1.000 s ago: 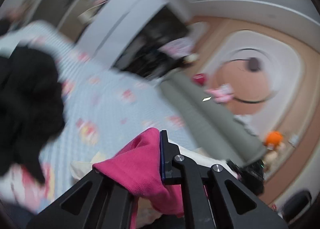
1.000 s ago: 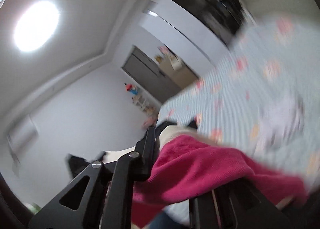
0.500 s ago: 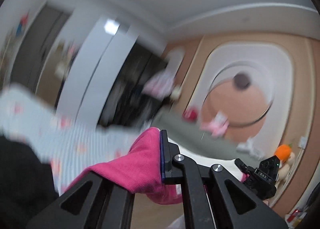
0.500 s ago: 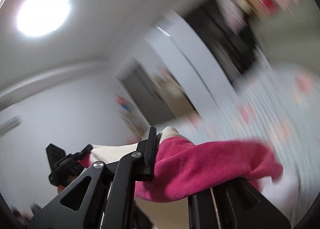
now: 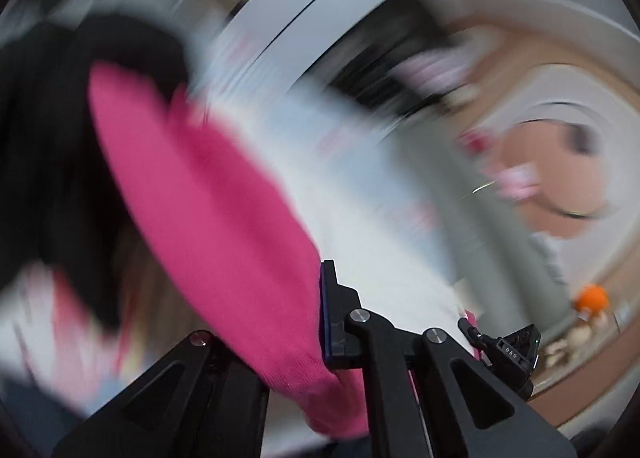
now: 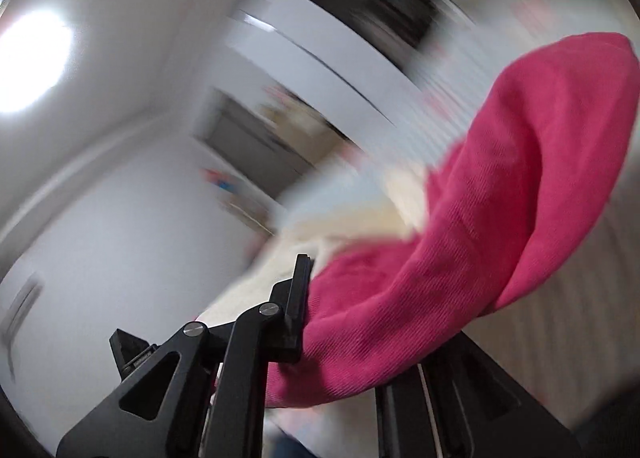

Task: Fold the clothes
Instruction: 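Lift the shirt by its pink hem with both grippers and shake it, then lower the shirt flat onto the duvet with both grippers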

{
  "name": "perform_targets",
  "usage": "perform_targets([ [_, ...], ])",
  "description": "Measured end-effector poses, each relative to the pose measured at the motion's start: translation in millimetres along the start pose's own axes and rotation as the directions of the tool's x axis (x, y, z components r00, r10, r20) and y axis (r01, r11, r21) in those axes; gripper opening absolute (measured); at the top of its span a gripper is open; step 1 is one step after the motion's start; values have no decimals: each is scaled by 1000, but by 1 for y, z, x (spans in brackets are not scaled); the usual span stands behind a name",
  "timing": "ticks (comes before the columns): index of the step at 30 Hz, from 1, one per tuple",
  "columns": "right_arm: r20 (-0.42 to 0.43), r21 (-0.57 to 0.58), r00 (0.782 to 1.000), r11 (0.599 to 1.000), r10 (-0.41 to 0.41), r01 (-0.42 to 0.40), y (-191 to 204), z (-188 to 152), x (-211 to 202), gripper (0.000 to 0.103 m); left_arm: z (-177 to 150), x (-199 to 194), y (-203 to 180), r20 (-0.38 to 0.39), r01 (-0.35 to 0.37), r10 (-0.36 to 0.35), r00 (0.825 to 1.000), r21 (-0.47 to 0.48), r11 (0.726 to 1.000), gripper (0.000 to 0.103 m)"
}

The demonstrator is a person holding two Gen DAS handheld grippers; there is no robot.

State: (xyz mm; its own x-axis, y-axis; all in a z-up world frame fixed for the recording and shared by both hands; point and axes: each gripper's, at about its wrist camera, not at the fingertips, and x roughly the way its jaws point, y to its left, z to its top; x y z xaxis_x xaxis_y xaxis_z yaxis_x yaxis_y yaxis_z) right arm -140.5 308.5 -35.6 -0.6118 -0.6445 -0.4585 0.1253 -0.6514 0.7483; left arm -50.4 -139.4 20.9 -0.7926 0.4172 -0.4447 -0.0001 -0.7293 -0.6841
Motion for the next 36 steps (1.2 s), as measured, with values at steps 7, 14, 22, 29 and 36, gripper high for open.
perform_targets([
  [7, -262, 32, 929, 960, -259, 277, -99, -52, 74, 11, -74, 94, 101, -265, -183, 139, 954, -149, 972, 5],
  [14, -291, 89, 931, 963, -219, 254, -100, -92, 32, 30, -113, 82, 135, -306, -190, 121, 944, -206, 960, 23],
  [22, -393, -70, 906, 987, -159, 144, -57, -122, 55, 36, -140, 75, 128, -284, -45, -12, 959, -193, 980, 35],
  [29, -354, -204, 903, 962, -244, 181, -28, -121, 50, 35, -140, 89, 98, -333, -55, 27, 942, -74, 996, 33],
  [36, -316, -345, 863, 895, -394, 282, -7, -126, 54, 36, -141, 86, 85, -339, -95, 87, 937, -8, 995, 15],
])
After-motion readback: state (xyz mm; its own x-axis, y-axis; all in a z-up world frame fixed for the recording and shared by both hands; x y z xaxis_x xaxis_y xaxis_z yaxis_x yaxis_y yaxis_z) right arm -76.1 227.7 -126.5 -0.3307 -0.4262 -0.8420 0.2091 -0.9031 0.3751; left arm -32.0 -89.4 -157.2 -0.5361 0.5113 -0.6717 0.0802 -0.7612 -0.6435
